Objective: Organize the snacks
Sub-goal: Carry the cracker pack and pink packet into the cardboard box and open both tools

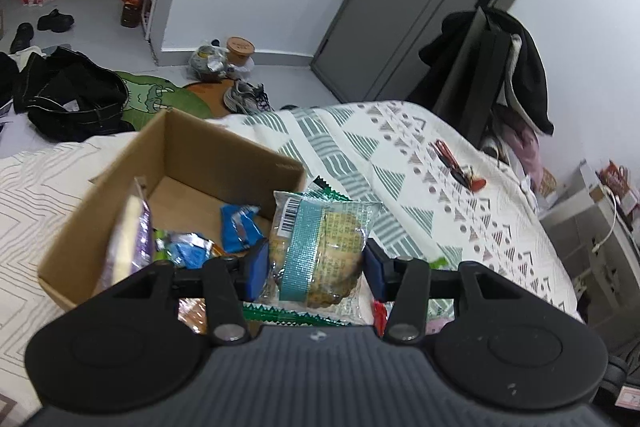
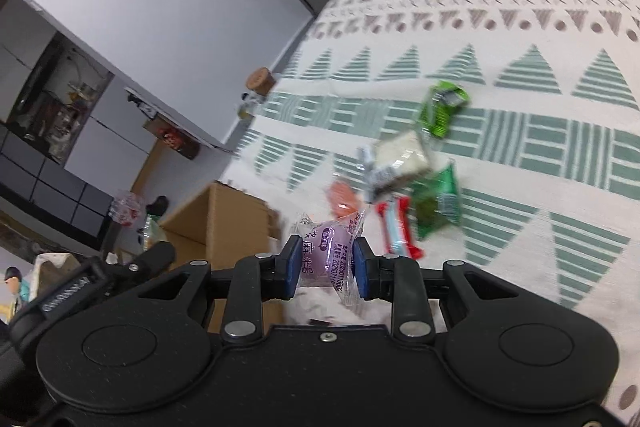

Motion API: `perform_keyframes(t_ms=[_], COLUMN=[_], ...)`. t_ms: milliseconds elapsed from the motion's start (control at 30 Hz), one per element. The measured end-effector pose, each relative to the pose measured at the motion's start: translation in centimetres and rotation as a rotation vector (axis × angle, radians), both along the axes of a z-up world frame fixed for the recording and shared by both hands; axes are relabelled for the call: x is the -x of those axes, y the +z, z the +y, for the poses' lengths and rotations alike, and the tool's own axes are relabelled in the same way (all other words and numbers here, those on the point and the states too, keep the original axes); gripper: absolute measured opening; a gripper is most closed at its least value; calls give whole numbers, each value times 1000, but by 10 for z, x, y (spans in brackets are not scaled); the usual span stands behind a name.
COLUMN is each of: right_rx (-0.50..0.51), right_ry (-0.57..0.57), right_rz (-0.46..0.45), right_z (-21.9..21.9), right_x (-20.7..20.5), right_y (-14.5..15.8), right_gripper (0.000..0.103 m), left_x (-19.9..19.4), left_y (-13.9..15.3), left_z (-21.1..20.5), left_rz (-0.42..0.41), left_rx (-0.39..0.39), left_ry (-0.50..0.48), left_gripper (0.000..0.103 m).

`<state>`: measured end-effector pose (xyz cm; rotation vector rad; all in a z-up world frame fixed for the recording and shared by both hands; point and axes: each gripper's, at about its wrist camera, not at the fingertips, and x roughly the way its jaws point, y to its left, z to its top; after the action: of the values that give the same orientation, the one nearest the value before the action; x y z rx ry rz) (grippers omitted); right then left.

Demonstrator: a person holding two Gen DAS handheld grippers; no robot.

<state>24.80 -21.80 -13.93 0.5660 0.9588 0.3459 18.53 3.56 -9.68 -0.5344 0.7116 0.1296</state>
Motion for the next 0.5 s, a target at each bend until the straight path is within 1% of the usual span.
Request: perform_keyframes(t_ms=[167,300,500], right_rx=[-12,-20,-32], right_ry=[25,45,75], right_rz=[-34,-56,-80], right_z=[19,34,56], right_x=[-2,-6,-12], right_y=[18,29,40], right_gripper=[27,27,27], left_x=[3,0,-6], left_y=[10,13,19], left_z=[23,38,61], left_rz=[-24,-21,-26], left_rx=[14,36,28], left_ry=[40,47,76], left_gripper=[48,48,48])
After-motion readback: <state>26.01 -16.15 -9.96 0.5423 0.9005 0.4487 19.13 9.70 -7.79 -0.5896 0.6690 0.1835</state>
